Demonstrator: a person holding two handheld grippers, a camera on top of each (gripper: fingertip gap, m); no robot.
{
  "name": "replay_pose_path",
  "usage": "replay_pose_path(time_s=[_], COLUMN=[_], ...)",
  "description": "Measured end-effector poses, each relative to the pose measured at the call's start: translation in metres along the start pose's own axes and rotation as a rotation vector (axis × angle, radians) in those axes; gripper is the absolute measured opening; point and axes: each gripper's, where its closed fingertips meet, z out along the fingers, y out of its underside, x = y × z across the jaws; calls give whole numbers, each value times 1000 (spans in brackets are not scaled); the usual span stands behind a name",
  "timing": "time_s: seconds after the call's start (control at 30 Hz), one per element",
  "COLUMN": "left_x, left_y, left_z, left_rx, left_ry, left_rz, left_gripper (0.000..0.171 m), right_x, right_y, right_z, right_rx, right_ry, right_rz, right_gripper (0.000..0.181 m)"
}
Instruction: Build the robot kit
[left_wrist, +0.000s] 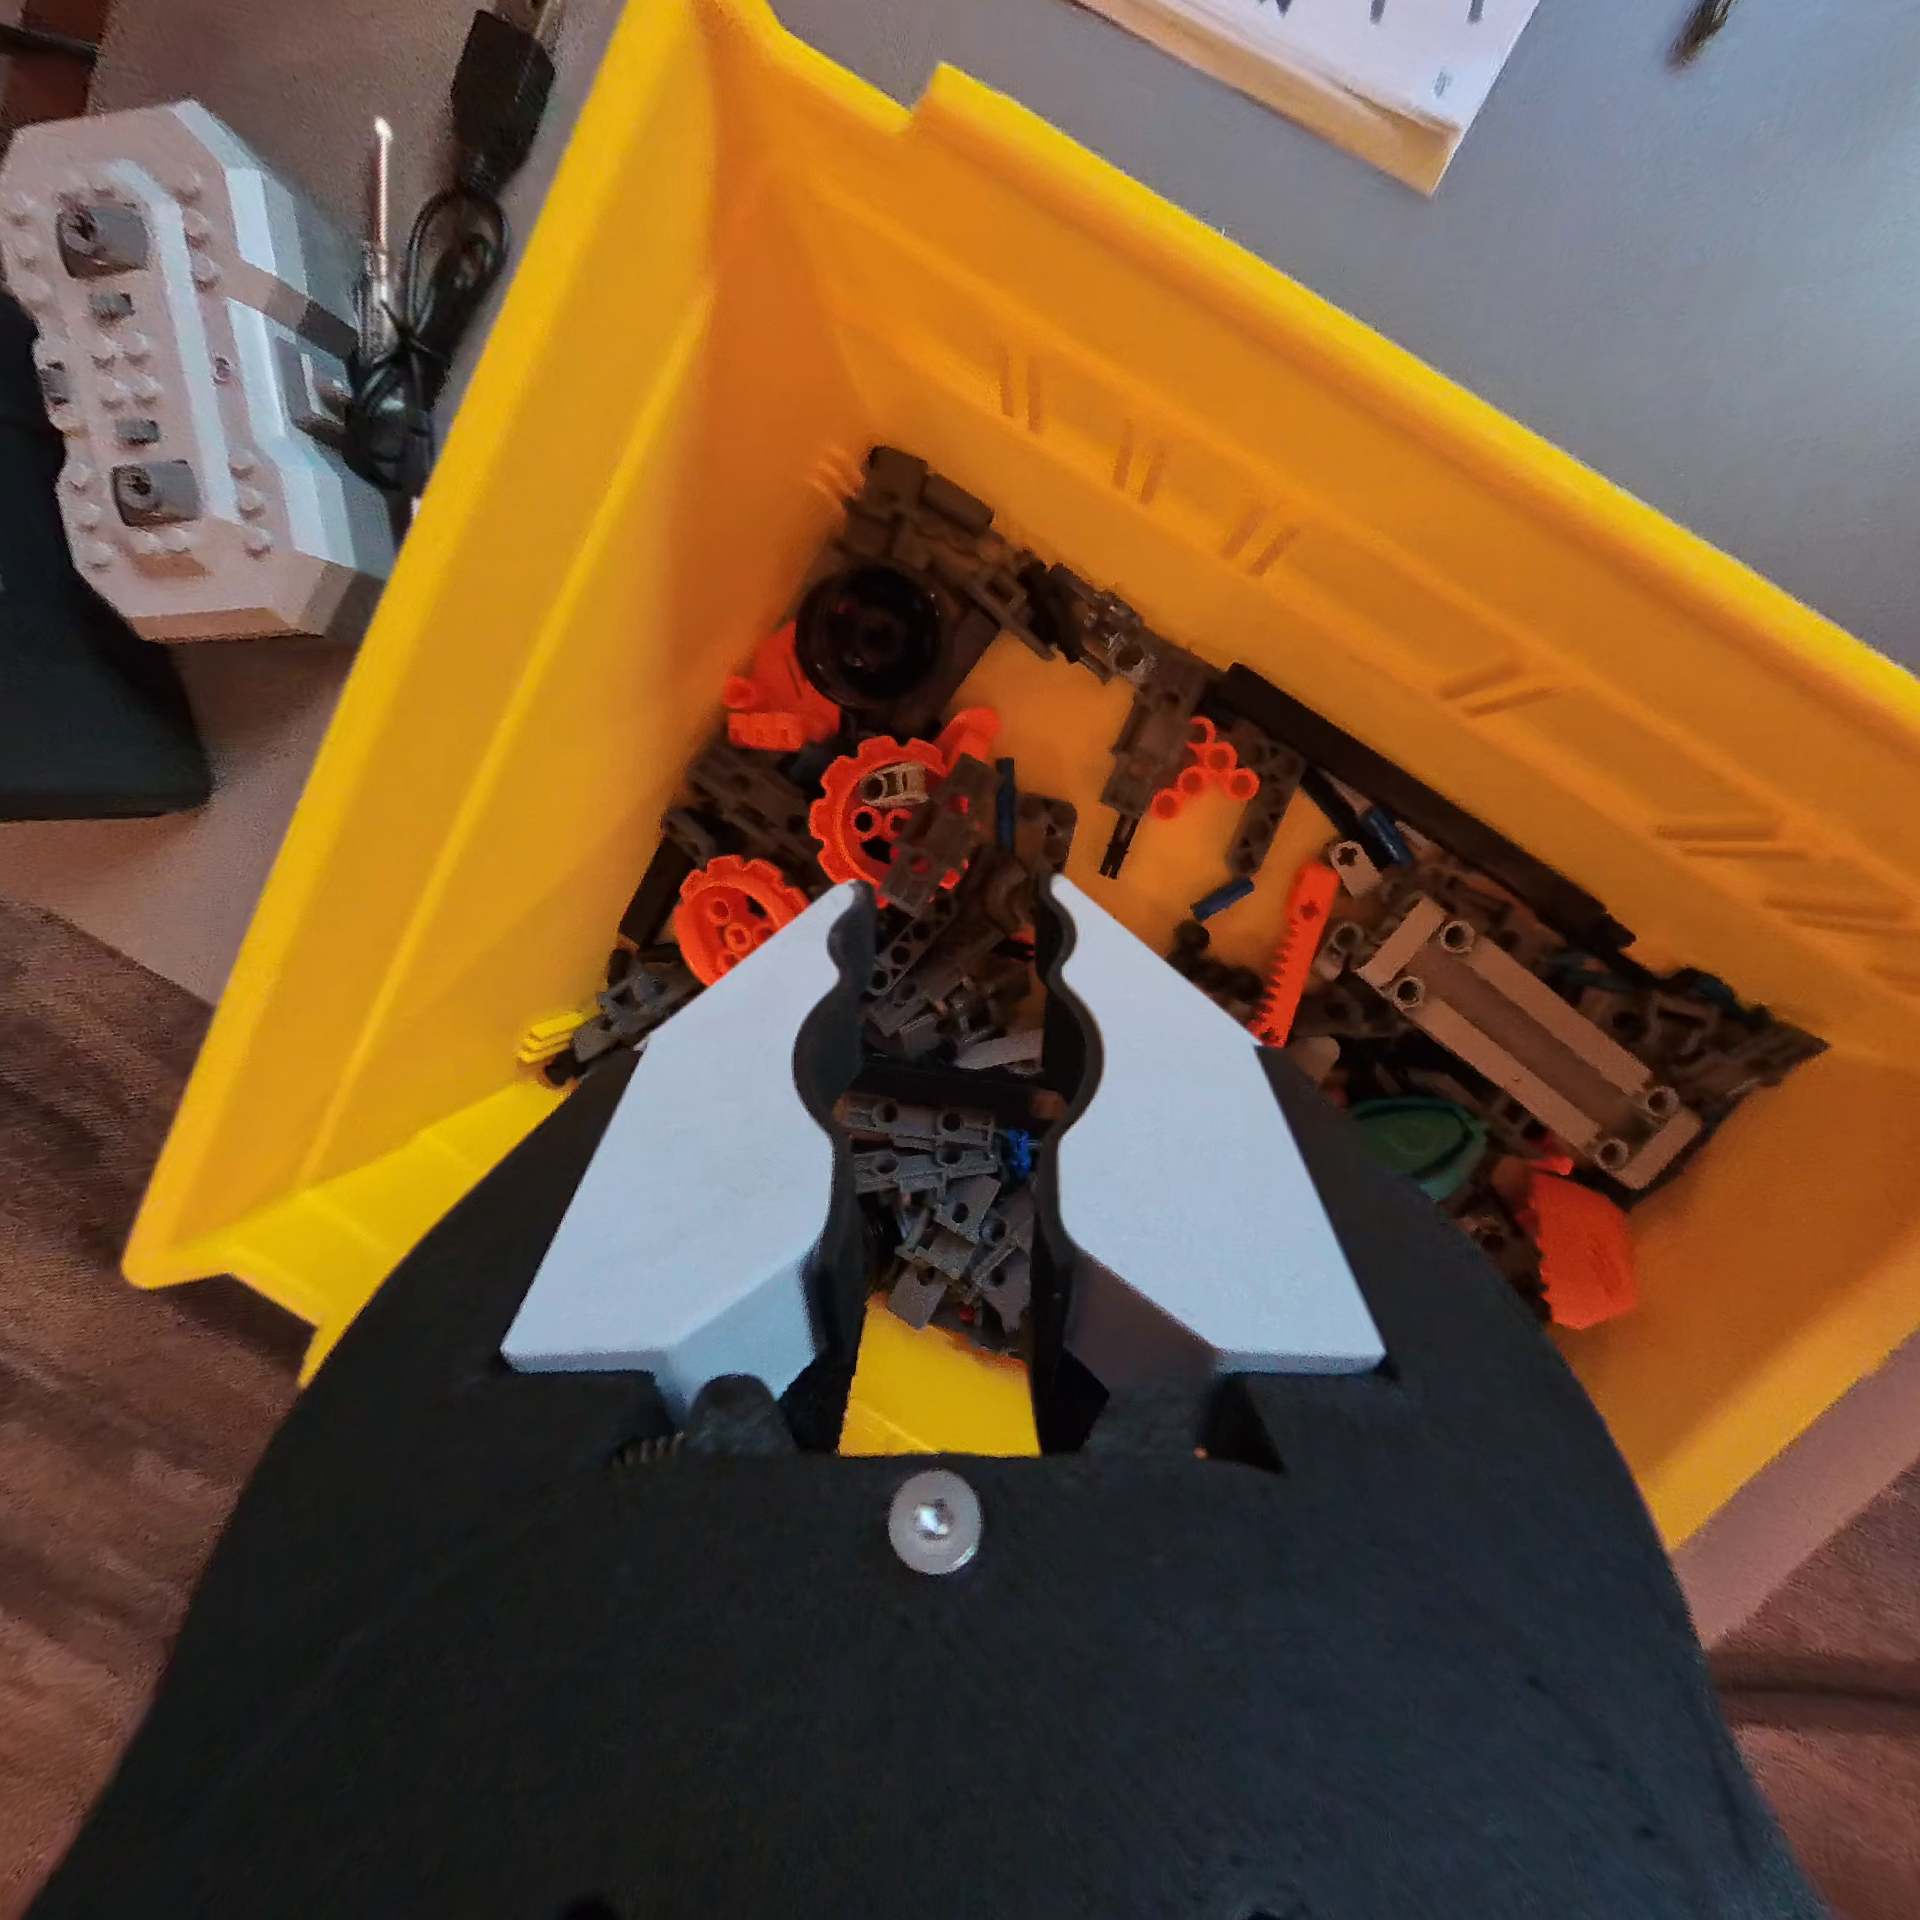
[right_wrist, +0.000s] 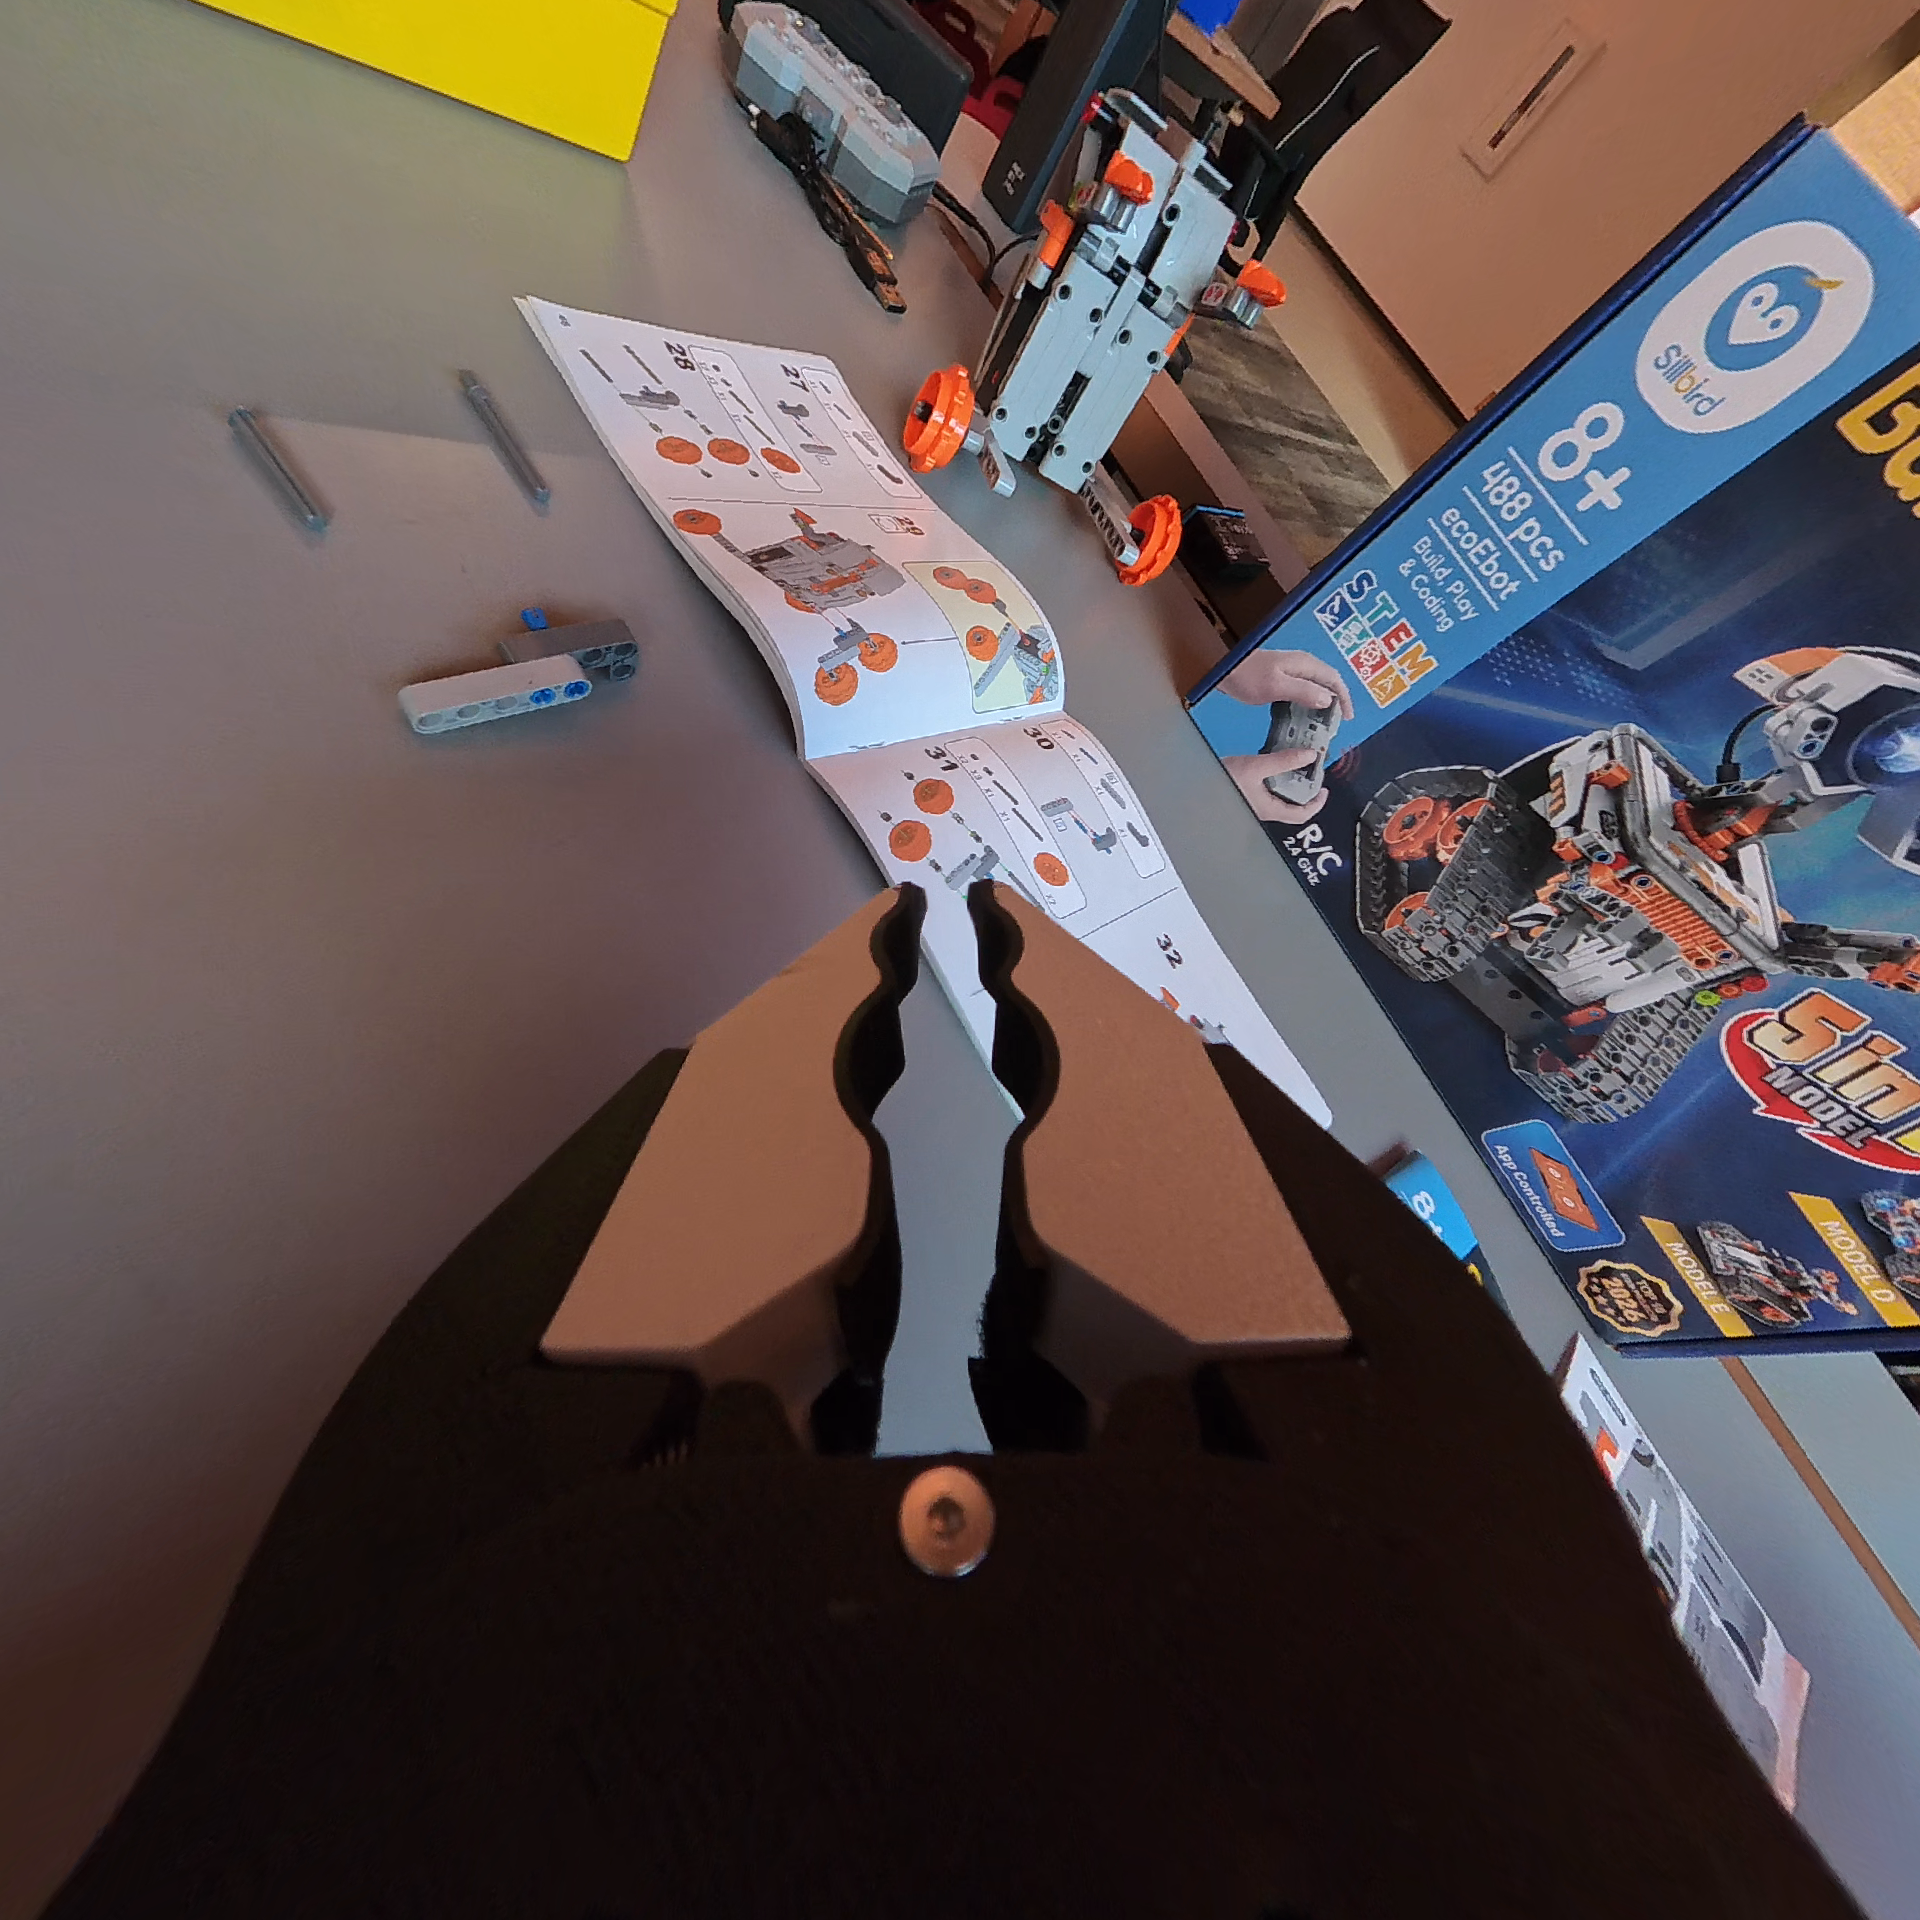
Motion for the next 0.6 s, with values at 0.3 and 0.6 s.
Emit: replay_pose_path(time_s=[0.3,0.6], left_x=[-5,-16], left_y=[5,2], left_z=[9,26], left_rx=[-64,-77], left_ry=[-3,13], left_rz=[26,38], left_gripper=[36,43], right_x=[-2,0], right_y=[1,5], right_z=[2,3], right_rx=[-9,-17], right_ry=[-5,-4], right_rz=[-8,6], right_gripper=[9,9])
